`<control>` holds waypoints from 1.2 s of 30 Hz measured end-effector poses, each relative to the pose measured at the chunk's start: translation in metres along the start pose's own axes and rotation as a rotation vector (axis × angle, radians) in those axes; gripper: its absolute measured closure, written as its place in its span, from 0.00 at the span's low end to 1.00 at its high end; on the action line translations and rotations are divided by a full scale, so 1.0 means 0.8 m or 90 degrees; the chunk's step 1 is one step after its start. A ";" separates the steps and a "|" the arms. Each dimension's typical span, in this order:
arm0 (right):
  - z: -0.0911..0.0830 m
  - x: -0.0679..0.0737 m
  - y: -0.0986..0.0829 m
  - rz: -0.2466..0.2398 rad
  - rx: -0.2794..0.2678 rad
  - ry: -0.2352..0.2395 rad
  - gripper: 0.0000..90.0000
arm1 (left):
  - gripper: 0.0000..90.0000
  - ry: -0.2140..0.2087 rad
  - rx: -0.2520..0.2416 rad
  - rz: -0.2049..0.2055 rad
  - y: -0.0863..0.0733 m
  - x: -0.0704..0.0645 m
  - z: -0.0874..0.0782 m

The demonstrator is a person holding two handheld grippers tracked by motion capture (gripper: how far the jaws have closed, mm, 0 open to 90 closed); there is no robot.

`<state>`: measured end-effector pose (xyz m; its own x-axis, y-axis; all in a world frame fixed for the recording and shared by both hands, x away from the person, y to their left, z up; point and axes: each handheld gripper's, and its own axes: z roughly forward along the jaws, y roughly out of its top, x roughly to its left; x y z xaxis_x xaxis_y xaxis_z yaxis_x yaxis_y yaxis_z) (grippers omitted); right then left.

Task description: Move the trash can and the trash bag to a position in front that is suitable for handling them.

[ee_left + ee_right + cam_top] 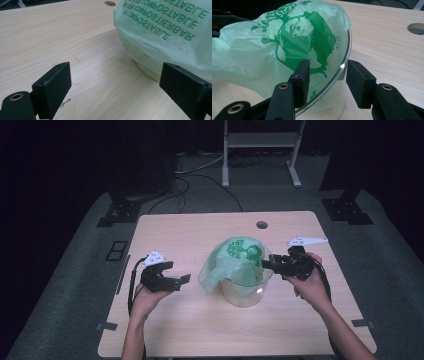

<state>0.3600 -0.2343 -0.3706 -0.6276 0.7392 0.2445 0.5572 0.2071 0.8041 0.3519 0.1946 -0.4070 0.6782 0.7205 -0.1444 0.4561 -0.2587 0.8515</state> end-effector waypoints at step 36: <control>0.037 0.096 0.096 -0.235 0.116 0.156 0.30 | 0.10 -0.019 0.012 -0.004 -0.011 -0.002 0.000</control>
<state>0.3708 -0.1431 -0.3059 -0.8989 0.4267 0.0993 0.3461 0.5527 0.7581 0.3468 0.1960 -0.4145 0.6919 0.7028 -0.1654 0.4716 -0.2664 0.8406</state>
